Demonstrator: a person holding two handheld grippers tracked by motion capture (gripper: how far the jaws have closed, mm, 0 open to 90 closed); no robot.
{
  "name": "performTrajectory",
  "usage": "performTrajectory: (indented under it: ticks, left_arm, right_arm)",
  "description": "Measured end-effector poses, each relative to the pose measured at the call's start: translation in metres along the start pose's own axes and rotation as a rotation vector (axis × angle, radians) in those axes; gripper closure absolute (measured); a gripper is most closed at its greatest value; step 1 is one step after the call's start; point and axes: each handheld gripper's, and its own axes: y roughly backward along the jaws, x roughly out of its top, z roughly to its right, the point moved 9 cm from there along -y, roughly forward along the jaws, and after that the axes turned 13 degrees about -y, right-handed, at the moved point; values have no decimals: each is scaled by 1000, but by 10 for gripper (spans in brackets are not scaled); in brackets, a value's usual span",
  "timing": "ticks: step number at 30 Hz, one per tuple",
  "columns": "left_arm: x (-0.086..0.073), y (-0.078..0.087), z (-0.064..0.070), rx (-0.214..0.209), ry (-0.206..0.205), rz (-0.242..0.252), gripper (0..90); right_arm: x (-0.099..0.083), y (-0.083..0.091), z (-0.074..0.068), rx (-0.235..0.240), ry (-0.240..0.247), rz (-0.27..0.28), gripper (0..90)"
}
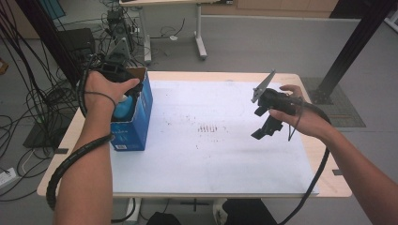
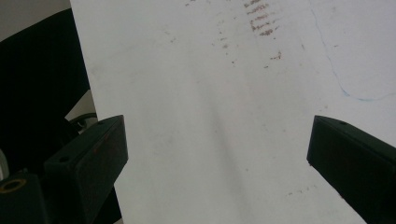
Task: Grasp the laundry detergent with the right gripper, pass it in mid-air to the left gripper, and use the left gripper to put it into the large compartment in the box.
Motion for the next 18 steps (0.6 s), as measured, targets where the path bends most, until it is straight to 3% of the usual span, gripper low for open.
performTrajectory:
  ticks: [6, 18]
  left_arm:
    - [15, 11, 30, -15, -72, 30, 100]
    - [34, 8, 98, -80, -199, 56, 99]
  right_arm:
    - [-3, 5, 8, -21, -20, -14, 50]
    - [-5, 17, 36, -51, -70, -49, 50]
